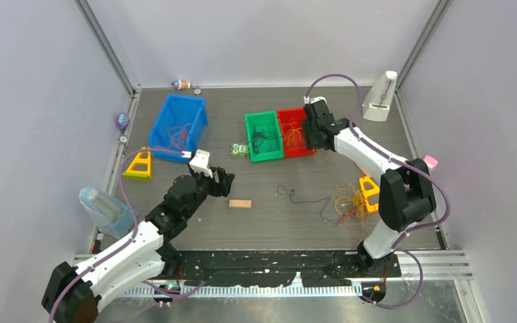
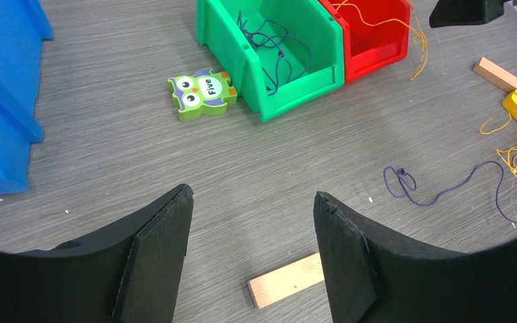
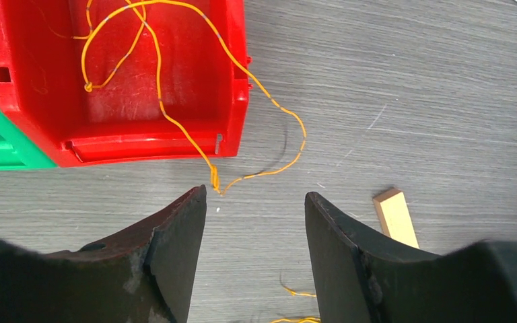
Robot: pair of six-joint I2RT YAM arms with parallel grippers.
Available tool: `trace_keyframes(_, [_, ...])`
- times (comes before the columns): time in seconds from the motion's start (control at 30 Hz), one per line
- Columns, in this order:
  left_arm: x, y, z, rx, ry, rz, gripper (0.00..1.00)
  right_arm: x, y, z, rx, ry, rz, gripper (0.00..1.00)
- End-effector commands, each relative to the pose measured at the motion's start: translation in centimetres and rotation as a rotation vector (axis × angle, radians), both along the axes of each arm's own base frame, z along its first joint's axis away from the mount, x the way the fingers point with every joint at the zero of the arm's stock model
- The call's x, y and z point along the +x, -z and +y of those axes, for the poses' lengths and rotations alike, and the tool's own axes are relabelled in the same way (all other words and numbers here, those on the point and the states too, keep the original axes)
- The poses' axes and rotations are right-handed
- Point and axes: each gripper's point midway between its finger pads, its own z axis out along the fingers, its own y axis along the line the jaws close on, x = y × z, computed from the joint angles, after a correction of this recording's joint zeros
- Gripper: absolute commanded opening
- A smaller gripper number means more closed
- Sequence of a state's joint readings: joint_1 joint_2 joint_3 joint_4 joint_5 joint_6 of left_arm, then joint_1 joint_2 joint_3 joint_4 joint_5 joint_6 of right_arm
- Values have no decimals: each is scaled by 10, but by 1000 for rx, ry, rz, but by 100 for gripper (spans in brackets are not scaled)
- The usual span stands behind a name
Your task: Untangle the cables
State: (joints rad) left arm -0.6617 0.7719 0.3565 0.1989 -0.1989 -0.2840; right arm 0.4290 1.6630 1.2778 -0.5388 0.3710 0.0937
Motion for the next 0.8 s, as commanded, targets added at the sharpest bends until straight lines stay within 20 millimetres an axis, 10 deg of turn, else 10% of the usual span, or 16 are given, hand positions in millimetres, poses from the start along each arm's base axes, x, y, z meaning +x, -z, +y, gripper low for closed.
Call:
trace_keyframes(0.0, [5, -17, -2, -45, -9, -54, 67, 10, 11, 12, 35, -15, -1, 60])
trace_keyframes(0.3, [5, -16, -2, -42, -10, -53, 67, 25, 28, 11, -17, 15, 14, 42])
trace_keyframes(0.57, [5, -17, -1, -36, -13, -54, 67, 29, 16, 10, -80, 20, -7, 6])
trace_keyframes(0.77, [6, -17, -1, -35, -14, -52, 67, 30, -8, 22, -133, -11, -58, 5])
